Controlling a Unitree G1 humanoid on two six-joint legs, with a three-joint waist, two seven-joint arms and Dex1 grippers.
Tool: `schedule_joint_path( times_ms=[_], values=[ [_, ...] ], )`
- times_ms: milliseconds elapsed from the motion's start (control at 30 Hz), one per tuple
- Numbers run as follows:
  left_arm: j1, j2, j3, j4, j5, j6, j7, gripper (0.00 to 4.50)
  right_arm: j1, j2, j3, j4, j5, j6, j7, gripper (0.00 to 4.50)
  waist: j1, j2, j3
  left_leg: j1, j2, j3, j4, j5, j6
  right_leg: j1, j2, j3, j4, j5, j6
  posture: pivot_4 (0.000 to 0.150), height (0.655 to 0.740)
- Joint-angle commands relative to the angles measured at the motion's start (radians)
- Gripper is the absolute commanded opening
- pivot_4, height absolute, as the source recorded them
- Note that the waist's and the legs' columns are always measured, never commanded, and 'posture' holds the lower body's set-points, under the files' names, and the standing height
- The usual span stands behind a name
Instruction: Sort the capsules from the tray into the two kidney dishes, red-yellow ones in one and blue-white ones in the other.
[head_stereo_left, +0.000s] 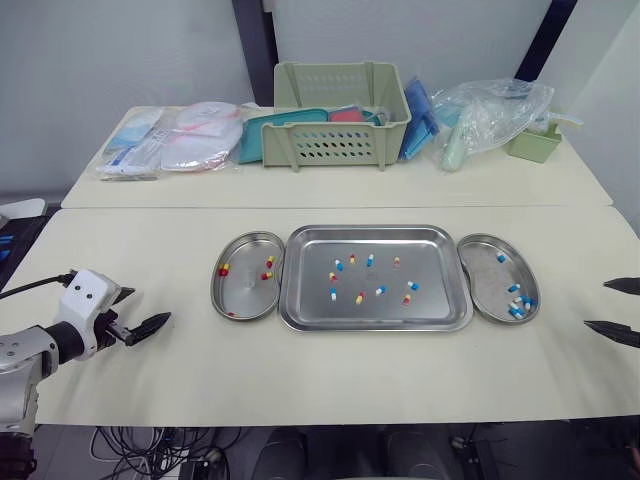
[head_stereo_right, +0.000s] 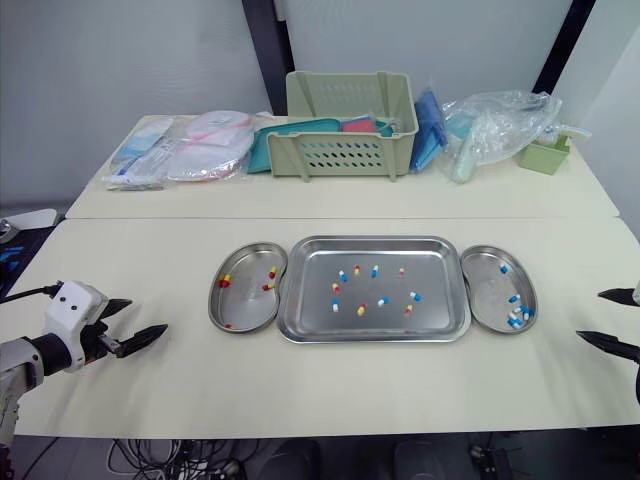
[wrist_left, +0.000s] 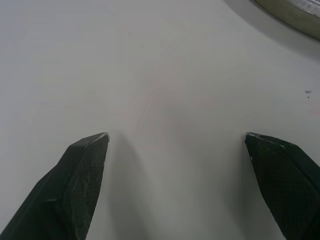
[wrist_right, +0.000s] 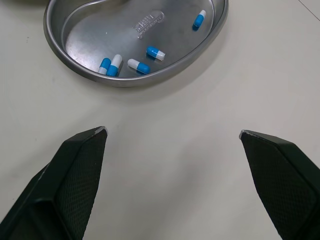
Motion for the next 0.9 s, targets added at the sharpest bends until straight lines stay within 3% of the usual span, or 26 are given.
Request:
schedule_joint_path(
  times_ms=[33,900],
  values=[
    [-0.014,0.024,0.007,-0.034,-0.013,0.034,-0.005,4.50,-0.001,-0.004,-0.025,-0.014,0.005,-0.014,-0.001,4.48,0.000,0.000,0.000,0.000,0.000,0.000,0.000,0.000,0.000,0.000,0.000,0.000,0.000,0.000,0.000,0.150,0.7400],
    [0.094,0.021,0.087,-0.150,-0.133,0.147,-0.112,4.50,0.005,-0.015,-0.067,-0.007,0.009,0.013,-0.025,4.48,0.000,0.000,0.000,0.000,0.000,0.000,0.000,0.000,0.000,0.000,0.000,0.000,0.000,0.000,0.000,0.150,0.7400]
  ],
)
